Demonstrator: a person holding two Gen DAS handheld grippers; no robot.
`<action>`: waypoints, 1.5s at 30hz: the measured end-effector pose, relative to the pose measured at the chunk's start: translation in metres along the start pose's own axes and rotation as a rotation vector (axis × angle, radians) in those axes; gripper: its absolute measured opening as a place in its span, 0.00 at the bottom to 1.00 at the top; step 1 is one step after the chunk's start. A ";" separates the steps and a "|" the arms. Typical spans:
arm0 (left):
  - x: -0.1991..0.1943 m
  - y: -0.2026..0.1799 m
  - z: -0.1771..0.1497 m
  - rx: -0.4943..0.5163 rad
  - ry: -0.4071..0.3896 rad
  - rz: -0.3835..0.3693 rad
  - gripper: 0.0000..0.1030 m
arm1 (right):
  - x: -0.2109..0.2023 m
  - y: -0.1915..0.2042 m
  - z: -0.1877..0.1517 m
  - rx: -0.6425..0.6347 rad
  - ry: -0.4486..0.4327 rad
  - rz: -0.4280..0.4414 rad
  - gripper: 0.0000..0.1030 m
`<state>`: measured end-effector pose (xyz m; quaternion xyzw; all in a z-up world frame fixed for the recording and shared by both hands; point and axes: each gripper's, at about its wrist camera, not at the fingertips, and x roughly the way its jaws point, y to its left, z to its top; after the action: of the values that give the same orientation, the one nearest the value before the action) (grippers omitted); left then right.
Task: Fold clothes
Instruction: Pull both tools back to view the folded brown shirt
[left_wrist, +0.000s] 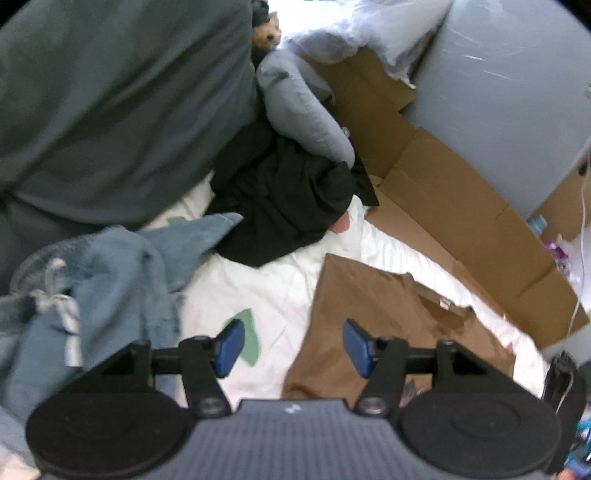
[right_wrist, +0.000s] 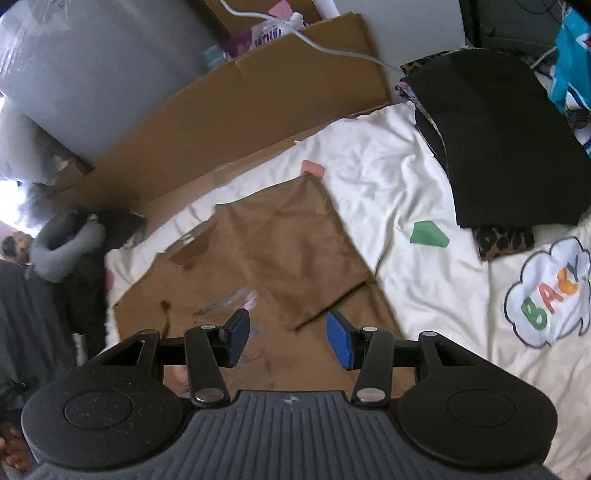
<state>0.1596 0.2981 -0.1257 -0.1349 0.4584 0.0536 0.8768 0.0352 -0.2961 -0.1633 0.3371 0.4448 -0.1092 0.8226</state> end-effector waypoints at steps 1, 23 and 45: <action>-0.012 0.002 -0.003 0.017 -0.005 0.002 0.61 | -0.010 0.001 0.000 -0.003 -0.007 0.006 0.52; -0.149 0.047 -0.046 0.085 0.056 0.086 0.73 | -0.081 -0.017 -0.044 -0.026 0.070 0.084 0.53; -0.070 0.051 -0.153 0.086 0.302 0.168 0.70 | -0.032 -0.053 -0.096 -0.235 0.244 0.008 0.55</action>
<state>-0.0127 0.3054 -0.1614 -0.0649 0.5966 0.0863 0.7952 -0.0719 -0.2770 -0.1983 0.2512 0.5498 -0.0114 0.7966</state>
